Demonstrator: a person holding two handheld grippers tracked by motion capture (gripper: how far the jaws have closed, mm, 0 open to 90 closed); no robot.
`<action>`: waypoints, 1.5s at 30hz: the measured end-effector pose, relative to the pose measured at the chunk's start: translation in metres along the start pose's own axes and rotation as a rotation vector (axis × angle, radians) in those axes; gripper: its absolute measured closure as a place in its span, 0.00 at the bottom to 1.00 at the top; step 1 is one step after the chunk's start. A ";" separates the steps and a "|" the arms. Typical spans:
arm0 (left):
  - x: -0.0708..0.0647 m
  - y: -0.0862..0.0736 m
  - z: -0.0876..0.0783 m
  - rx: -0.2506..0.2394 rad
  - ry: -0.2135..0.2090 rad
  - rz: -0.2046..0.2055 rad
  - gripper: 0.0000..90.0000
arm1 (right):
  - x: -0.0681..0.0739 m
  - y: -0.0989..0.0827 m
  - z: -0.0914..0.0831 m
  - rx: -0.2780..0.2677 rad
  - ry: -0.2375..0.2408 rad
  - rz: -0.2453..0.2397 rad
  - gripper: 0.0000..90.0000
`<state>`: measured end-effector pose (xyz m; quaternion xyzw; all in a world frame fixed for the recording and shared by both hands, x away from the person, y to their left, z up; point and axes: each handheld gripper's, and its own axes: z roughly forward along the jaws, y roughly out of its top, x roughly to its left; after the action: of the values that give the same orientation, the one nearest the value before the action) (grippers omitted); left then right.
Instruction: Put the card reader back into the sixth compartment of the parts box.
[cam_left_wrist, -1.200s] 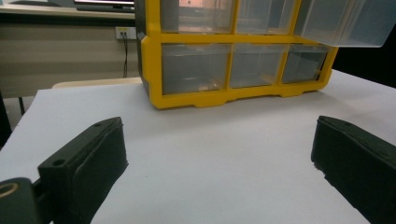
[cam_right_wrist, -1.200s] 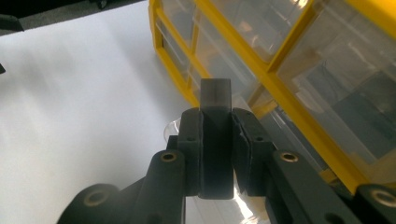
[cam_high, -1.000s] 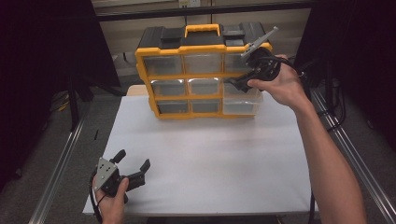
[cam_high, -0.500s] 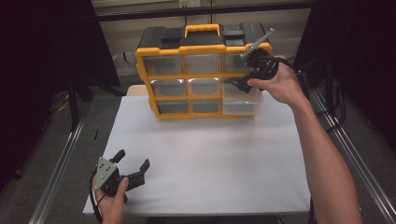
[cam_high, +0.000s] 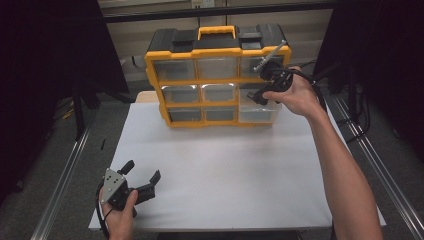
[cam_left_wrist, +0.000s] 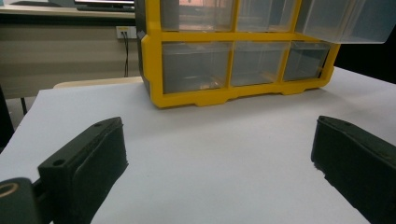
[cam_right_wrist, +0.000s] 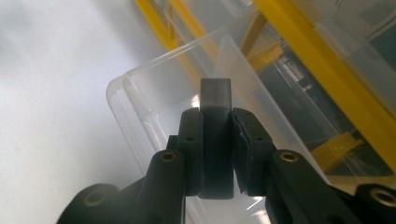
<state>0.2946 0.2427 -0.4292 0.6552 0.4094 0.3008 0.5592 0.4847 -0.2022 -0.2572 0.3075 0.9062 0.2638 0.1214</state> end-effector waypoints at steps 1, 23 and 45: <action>0.000 0.000 0.000 0.000 0.000 0.000 0.04 | 0.000 0.000 0.002 0.010 -0.008 -0.003 0.82; 0.000 0.000 0.000 0.002 0.006 0.001 0.04 | -0.001 -0.004 0.000 -0.100 -0.084 0.055 0.38; 0.000 0.000 -0.003 0.001 0.010 -0.003 0.04 | 0.002 -0.028 -0.010 -0.338 -0.202 0.202 0.03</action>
<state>0.2923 0.2443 -0.4290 0.6532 0.4135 0.3031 0.5572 0.4648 -0.2239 -0.2643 0.3966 0.7969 0.3907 0.2344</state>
